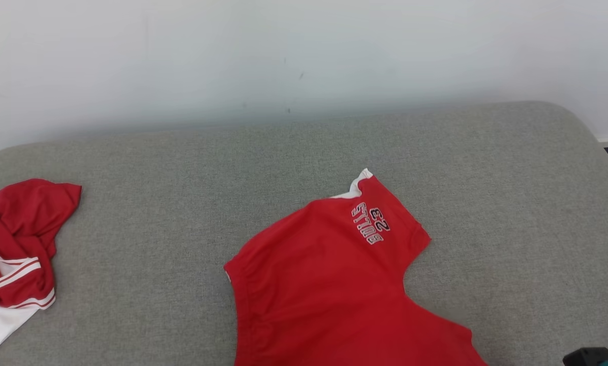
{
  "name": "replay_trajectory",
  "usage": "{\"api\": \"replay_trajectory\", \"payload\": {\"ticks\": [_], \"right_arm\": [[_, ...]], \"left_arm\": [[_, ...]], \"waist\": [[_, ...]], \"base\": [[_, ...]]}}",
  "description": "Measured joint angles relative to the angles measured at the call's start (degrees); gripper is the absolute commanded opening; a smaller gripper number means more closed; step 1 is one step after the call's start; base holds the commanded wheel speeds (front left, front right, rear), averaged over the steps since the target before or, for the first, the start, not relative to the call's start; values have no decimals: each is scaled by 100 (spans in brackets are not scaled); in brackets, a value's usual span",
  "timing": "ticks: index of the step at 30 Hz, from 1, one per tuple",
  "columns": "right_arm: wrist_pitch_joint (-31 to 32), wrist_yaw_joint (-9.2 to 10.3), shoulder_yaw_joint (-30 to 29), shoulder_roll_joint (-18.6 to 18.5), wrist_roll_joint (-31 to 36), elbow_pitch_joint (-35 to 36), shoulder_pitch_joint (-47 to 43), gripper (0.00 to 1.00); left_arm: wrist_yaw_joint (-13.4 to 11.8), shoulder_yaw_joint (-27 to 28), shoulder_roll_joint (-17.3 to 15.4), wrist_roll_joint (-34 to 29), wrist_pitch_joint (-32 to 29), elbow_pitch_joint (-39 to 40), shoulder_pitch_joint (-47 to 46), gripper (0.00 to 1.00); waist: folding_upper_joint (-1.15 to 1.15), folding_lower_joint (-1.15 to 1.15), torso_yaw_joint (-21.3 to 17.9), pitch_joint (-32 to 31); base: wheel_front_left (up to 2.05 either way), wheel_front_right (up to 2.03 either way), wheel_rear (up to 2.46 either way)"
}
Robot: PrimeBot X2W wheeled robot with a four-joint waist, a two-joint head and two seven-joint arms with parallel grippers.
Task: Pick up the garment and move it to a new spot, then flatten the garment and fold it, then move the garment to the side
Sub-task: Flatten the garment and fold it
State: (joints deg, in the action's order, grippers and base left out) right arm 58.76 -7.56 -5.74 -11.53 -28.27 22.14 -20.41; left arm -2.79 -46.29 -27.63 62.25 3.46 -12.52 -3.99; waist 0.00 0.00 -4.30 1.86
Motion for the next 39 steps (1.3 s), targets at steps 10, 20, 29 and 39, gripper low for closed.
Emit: {"api": "replay_trajectory", "payload": {"ticks": [10, 20, 29, 39], "right_arm": [[-614, 0, -113, -282, 31, 358, 171, 0], [-1667, 0, 401, -979, 174, -328, 1469, 0], [-2199, 0, 1018, -1391, 205, -1301, 2970, 0], [-2789, 0, 1777, -1636, 76, -2579, 4582, 0]], "left_arm": [[-114, 136, -141, 132, -1, 706, 163, 0], [24, 365, 261, 223, 38, 799, -602, 0], [-29, 558, 669, 110, 180, 391, -1415, 0], [-105, 633, 998, -143, 439, -11, -2068, 0]], "waist": [[0, 0, 29, 52], [0, 1, 216, 263], [0, 1, 429, 609], [1, 2, 638, 1090]], "base": [[0, 0, 0], [0, 0, 0], [0, 0, 0], [0, 0, 0]]}}
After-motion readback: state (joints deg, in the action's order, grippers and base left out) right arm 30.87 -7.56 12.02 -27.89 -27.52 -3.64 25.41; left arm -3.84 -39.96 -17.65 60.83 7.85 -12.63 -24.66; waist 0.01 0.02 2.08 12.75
